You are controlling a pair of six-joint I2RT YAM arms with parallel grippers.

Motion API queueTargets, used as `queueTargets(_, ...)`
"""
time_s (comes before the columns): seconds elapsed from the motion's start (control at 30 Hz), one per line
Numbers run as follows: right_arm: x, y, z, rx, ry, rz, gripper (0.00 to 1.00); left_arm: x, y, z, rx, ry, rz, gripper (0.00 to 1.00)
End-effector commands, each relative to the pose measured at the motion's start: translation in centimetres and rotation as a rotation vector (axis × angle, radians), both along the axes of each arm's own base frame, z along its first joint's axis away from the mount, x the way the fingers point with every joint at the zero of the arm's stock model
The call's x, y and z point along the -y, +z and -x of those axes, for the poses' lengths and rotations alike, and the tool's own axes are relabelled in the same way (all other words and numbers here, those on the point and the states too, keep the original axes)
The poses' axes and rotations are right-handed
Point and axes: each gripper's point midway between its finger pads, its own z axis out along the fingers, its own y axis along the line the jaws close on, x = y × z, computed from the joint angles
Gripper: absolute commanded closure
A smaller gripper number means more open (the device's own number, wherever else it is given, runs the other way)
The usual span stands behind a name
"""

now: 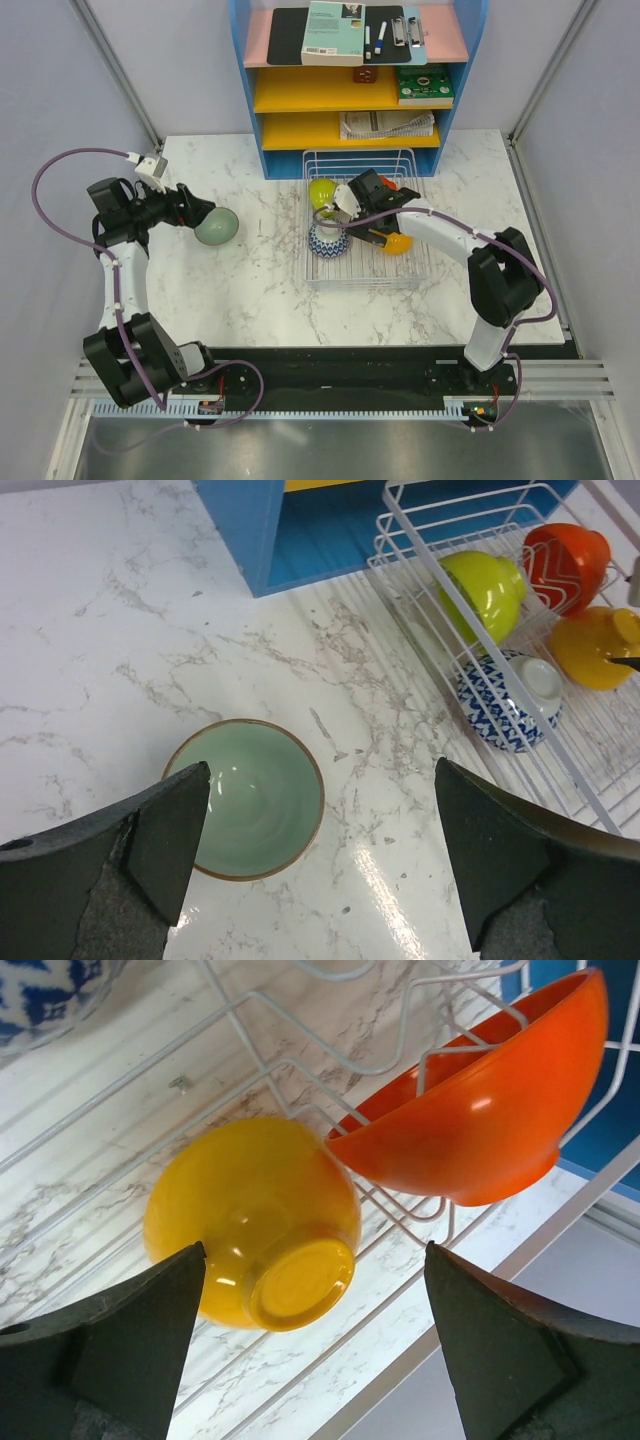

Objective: Load the bowls into the dish rack

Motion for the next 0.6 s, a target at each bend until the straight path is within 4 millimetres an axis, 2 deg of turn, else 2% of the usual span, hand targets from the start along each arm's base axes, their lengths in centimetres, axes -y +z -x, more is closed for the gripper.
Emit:
queueTargets(0.0, -2.0, 4.8, 0.9, 0.011, 0.033, -0.163, 0.03, -2.7, 0.0, -1.7, -0.016, 0.148, -0.039, 0.00)
queueTargets(0.17, -4.5, 8.2, 3.2, -0.028, 0.105, -0.316, 0.02, -5.5, -1.6, -2.9, -0.087, 0.278, -0.095, 0.00)
queueTargets(0.2, -5.3, 9.2, 3.9, -0.036, 0.136, -0.363, 0.02, -5.9, -2.8, -3.0, -0.132, 0.290, -0.091, 0.00)
queueTargets(0.23, -5.3, 9.7, 4.3, -0.038, 0.136, -0.378, 0.03, -6.5, -2.9, -3.3, -0.143, 0.307, -0.110, 0.00)
queueTargets(0.37, -7.1, 13.1, 5.9, -0.029, 0.193, -0.505, 0.02, -7.7, -5.5, -4.0, -0.253, 0.321, -0.131, 0.00)
queueTargets(0.4, -7.6, 13.6, 6.3, -0.027, 0.207, -0.518, 0.02, -8.0, -5.7, -4.3, -0.271, 0.327, -0.137, 0.00)
queueTargets(0.43, -7.9, 13.9, 6.7, -0.029, 0.218, -0.530, 0.02, -8.6, -7.5, -4.4, -0.326, 0.345, -0.146, 0.00)
queueTargets(0.57, -9.0, 15.1, 8.6, -0.022, 0.258, -0.559, 0.02, -9.5, -10.1, -5.0, -0.406, 0.363, -0.158, 0.00)
